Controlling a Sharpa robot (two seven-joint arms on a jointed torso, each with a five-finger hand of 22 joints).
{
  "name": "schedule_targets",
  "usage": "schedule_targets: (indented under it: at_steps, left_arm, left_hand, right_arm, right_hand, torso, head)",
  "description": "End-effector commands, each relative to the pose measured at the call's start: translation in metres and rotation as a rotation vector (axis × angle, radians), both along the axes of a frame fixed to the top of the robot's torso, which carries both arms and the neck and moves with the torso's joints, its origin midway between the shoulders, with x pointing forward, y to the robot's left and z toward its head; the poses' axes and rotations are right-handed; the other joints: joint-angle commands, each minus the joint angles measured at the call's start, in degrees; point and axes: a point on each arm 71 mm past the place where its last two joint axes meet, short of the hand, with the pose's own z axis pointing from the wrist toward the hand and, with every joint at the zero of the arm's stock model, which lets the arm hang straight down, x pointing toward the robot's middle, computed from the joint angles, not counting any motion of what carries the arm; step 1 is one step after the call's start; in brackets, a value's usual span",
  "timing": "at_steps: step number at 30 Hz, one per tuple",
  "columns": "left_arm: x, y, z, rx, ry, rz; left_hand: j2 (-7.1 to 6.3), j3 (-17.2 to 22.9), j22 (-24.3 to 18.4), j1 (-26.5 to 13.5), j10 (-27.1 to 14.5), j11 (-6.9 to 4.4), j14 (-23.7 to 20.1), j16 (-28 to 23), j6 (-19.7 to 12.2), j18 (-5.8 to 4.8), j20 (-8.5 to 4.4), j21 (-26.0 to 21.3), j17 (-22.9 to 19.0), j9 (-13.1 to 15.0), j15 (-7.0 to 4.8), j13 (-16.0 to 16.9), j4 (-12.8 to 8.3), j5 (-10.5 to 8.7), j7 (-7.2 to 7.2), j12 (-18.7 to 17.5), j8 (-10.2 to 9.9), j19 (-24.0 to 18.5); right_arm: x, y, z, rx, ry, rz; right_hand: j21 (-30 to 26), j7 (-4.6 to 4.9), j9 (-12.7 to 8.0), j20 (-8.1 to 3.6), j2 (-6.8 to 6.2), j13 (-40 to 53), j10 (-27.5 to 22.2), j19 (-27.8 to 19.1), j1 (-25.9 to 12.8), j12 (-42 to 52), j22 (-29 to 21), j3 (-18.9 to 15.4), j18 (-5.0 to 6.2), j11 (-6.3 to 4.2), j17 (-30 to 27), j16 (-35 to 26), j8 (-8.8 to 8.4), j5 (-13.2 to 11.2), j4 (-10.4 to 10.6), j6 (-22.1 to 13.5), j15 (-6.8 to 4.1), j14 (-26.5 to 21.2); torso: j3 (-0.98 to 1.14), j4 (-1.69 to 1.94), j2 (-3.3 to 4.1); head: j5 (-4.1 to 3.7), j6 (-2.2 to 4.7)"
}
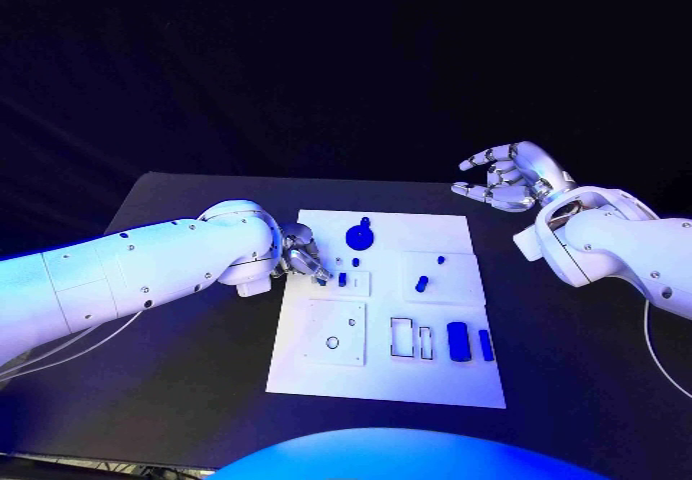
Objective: Assemble the parts on the task board
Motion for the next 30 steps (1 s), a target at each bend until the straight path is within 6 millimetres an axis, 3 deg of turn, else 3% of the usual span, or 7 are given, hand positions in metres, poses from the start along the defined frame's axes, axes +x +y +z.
schedule_targets:
  at_steps: [1, 7, 30]
  left_arm:
    - [-0.0015, -0.0028, -0.0015, -0.011, 0.015, -0.008]
    - [-0.001, -0.0028, -0.0015, -0.01, 0.013, -0.006]
    - [-0.0001, -0.0006, -0.0017, 0.002, 0.009, -0.008]
  left_hand:
    - [-0.02, -0.9, 3.2, -0.6, 0.3, 0.08, 5.4, 0.4, 0.1, -0.8, -0.19, 0.3, 13.4, 0.1, -0.36, 0.0, 0.3, -0.24, 0.4, -0.3, -0.1, 0.4]
    - [0.27, -3.2, 3.3, -1.1, 0.6, 0.05, 5.4, 0.4, 0.5, -0.83, -0.2, 0.4, 13.5, 0.3, -0.38, 0.9, 1.4, -0.34, 0.36, 0.2, -0.1, 0.5]
    - [0.7, -4.2, 3.4, -0.1, 0.7, -0.07, 5.4, 0.4, 0.5, -0.84, -0.27, 0.4, 13.5, 0.5, -0.47, 1.2, 1.3, -0.2, 0.2, 0.3, -0.1, 0.5]
  right_arm:
    - [-0.0008, 0.0011, 0.0004, -0.003, -0.007, 0.014]
    - [-0.0011, 0.0008, 0.0005, -0.003, -0.007, 0.014]
    - [-0.0011, 0.0001, 0.0005, -0.004, -0.006, 0.012]
  right_hand:
    - [0.3, -0.08, -0.1, -0.39, -0.04, -0.1, 0.2, 6.0, -0.6, 0.1, 15.1, 0.4, -0.39, -0.1, 9.4, -0.2, 0.12, 0.3, 0.0, 0.4, -0.57, 4.6]
    - [0.3, -0.08, -0.1, -0.39, -0.04, -0.1, 0.2, 6.0, -0.6, 0.1, 15.1, 0.4, -0.39, -0.1, 9.4, -0.2, 0.12, 0.3, 0.0, 0.4, -0.57, 4.6]
    - [0.3, -0.08, -0.1, -0.39, -0.04, -0.1, 0.2, 6.0, -0.6, 0.1, 15.1, 0.4, -0.39, -0.1, 9.4, -0.2, 0.12, 0.3, 0.0, 0.4, -0.57, 4.6]
  torso:
    - [0.02, -0.01, 0.0]
    - [0.0, -0.01, 0.0]
    - [-0.11, 0.06, -0.01]
  head:
    - [-0.05, -0.11]
    - [-0.09, -0.01]
    - [-0.22, -0.22]
